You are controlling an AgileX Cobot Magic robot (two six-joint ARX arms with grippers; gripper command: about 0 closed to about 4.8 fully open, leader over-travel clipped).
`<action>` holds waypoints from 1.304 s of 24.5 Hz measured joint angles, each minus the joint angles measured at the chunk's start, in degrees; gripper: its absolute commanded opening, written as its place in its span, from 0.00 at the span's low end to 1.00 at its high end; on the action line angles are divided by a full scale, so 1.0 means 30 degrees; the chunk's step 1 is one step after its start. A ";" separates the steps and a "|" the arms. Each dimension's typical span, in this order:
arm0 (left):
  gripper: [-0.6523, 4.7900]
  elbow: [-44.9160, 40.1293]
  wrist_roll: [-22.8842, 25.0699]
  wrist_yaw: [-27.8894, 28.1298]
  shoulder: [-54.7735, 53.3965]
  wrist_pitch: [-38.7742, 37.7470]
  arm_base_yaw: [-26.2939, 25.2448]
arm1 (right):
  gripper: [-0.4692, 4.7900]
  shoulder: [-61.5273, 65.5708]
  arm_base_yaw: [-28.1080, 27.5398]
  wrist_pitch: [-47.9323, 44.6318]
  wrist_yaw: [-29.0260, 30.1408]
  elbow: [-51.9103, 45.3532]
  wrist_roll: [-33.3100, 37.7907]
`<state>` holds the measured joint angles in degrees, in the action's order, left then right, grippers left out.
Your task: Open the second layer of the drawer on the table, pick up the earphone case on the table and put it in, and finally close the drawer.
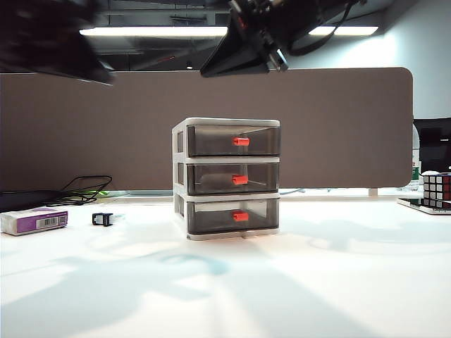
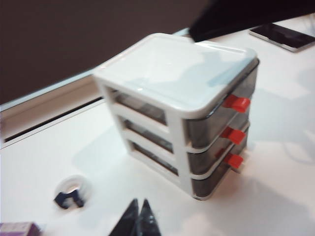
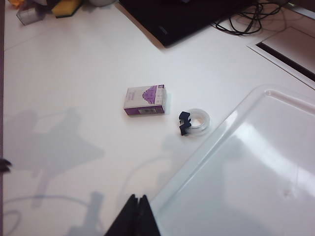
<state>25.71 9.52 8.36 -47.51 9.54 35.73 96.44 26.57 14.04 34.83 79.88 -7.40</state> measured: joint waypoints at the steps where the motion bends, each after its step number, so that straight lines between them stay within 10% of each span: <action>1: 0.11 -0.0546 -0.0219 0.0306 0.1443 -0.0284 0.0015 | 0.09 -0.0284 -0.0007 0.0634 -0.0095 -0.0007 -0.0015; 12: 0.11 -0.1712 -0.1217 0.4044 1.0448 -0.5807 0.0335 | 0.09 -0.3067 -0.0823 0.4320 -0.1552 -0.0160 -0.0058; 32: 0.11 -0.2397 -0.2215 0.4095 1.2254 -0.6892 0.0321 | 0.09 -1.1169 -0.2710 0.8029 -0.7774 -0.3832 -0.2965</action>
<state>18.52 2.87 20.64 -10.74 -11.14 36.69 62.94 18.44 38.13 11.51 68.38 -16.29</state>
